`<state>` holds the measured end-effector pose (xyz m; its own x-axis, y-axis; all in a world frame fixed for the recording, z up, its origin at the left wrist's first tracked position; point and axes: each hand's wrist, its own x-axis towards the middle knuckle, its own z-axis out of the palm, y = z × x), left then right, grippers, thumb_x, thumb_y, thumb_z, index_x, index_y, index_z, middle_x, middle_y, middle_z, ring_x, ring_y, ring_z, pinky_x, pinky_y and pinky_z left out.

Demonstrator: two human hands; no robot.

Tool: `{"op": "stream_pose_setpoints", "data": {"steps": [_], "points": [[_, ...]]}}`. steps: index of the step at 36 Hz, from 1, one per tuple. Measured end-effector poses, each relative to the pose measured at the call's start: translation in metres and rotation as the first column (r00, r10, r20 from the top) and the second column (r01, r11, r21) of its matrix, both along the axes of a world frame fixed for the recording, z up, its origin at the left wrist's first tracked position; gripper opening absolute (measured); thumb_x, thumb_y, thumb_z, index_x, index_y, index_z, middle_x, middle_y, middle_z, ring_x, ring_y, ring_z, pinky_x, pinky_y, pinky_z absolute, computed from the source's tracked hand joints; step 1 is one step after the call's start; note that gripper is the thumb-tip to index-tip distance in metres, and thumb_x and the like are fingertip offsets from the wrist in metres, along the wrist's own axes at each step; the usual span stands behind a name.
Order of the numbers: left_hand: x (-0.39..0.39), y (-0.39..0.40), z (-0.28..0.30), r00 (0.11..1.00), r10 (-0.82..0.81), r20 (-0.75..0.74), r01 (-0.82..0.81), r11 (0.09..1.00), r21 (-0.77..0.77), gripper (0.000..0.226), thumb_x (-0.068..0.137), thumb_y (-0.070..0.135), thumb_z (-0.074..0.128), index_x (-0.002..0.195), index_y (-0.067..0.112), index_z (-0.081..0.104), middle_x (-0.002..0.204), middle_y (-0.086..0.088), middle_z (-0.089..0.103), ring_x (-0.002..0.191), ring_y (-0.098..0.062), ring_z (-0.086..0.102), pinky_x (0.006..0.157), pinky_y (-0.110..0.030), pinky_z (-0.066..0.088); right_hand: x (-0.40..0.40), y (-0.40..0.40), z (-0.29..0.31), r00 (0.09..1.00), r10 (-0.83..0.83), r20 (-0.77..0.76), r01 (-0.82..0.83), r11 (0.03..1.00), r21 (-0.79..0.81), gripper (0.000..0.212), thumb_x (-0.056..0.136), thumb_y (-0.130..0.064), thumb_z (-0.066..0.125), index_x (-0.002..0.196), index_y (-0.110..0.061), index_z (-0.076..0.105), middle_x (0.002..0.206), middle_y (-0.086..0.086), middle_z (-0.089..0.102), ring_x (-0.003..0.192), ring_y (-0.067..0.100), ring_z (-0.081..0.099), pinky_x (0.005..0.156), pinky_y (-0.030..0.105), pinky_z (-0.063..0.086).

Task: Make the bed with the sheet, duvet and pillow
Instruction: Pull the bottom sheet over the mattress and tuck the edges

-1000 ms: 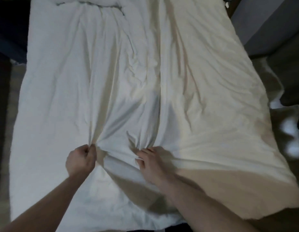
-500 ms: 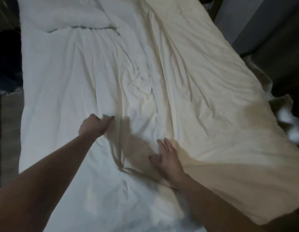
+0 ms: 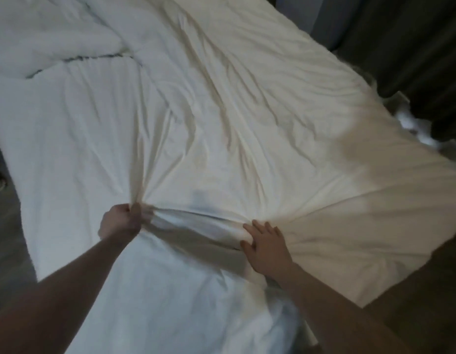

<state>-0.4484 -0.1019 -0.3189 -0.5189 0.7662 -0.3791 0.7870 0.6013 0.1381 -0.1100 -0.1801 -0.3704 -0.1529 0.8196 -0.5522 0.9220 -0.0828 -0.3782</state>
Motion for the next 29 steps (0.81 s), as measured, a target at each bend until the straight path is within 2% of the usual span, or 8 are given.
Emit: {"op": "stream_pose_setpoints", "data": {"steps": [4,7,10,13,16,20,22,29], "points": [[0.019,-0.020,-0.004,0.988,0.059,0.145,-0.059,0.998,-0.008,0.067,0.094,0.064,0.037,0.071,0.008,0.065,0.080,-0.016,0.066,0.086,-0.038,0.061,0.073,-0.038,0.046,0.005,0.004,-0.008,1.000,-0.012,-0.019,0.011,0.995,-0.100,0.062,0.097,-0.055,0.041,0.154,-0.036,0.025,0.165,-0.004,0.014,0.152,0.025,0.009,0.121,0.040,0.006],[0.036,-0.037,-0.002,0.981,0.053,0.185,-0.052,0.999,-0.014,0.064,0.090,0.071,0.040,0.075,0.012,0.063,0.075,-0.006,0.065,0.079,-0.031,0.059,0.073,-0.037,0.045,0.013,-0.004,-0.010,0.997,-0.041,-0.070,0.035,0.996,-0.084,0.068,0.091,-0.057,0.040,0.154,-0.033,0.027,0.165,-0.003,0.015,0.152,0.024,0.010,0.120,0.037,0.004],[0.047,-0.050,-0.001,0.973,0.064,0.222,-0.063,0.998,-0.011,0.056,0.087,0.071,0.046,0.078,0.017,0.060,0.079,-0.005,0.067,0.081,-0.032,0.063,0.078,-0.039,0.052,0.017,-0.024,-0.004,0.995,-0.072,-0.075,0.074,0.997,0.023,0.081,0.078,-0.061,0.026,0.149,-0.026,0.039,0.158,0.002,0.034,0.146,0.028,0.027,0.117,0.038,0.012],[0.052,-0.041,0.000,0.929,0.184,0.320,-0.190,0.982,-0.013,0.056,0.081,0.070,0.055,0.083,0.014,0.061,0.079,-0.006,0.071,0.075,-0.030,0.069,0.075,-0.044,0.059,0.024,-0.044,-0.008,0.988,-0.122,-0.096,0.141,0.966,0.217,0.070,0.075,-0.056,0.044,0.127,-0.012,0.062,0.129,0.008,0.062,0.118,0.034,0.057,0.105,0.044,0.029],[0.049,-0.022,-0.003,0.972,0.084,0.219,-0.089,0.996,0.012,0.063,0.074,0.076,0.050,0.078,0.015,0.064,0.080,-0.006,0.071,0.081,-0.030,0.068,0.080,-0.043,0.057,0.034,-0.055,-0.016,0.991,-0.134,-0.013,0.132,0.940,0.315,0.056,0.076,-0.053,0.050,0.112,-0.014,0.068,0.112,0.007,0.069,0.102,0.031,0.062,0.096,0.042,0.032],[0.058,-0.018,0.013,0.998,-0.028,0.064,0.028,1.000,0.005,0.029,0.083,0.037,0.054,0.071,0.014,0.067,0.076,-0.008,0.065,0.078,-0.033,0.062,0.071,-0.034,0.051,0.042,-0.056,-0.018,0.969,-0.248,0.020,0.221,0.896,0.384,0.028,0.080,-0.038,0.045,0.089,-0.024,0.067,0.091,-0.004,0.066,0.092,0.027,0.061,0.090,0.040,0.033],[0.058,-0.028,0.021,0.999,-0.030,0.016,0.029,0.999,0.024,0.024,0.080,0.033,0.054,0.070,0.015,0.067,0.072,-0.006,0.063,0.074,-0.033,0.060,0.068,-0.033,0.049,0.043,-0.055,-0.016,0.959,-0.284,0.003,0.258,0.872,0.416,0.023,0.082,-0.035,0.044,0.079,-0.024,0.064,0.083,-0.006,0.063,0.085,0.027,0.060,0.085,0.040,0.032],[0.040,-0.054,0.027,0.998,-0.015,0.067,0.006,0.991,0.131,0.038,0.075,0.039,0.046,0.071,0.008,0.069,0.069,-0.011,0.064,0.071,-0.035,0.059,0.069,-0.037,0.051,0.043,-0.061,0.011,0.948,-0.288,-0.132,0.313,0.787,0.531,0.022,0.087,-0.031,0.042,0.076,-0.025,0.060,0.080,-0.006,0.060,0.079,0.024,0.054,0.075,0.036,0.027]]}}
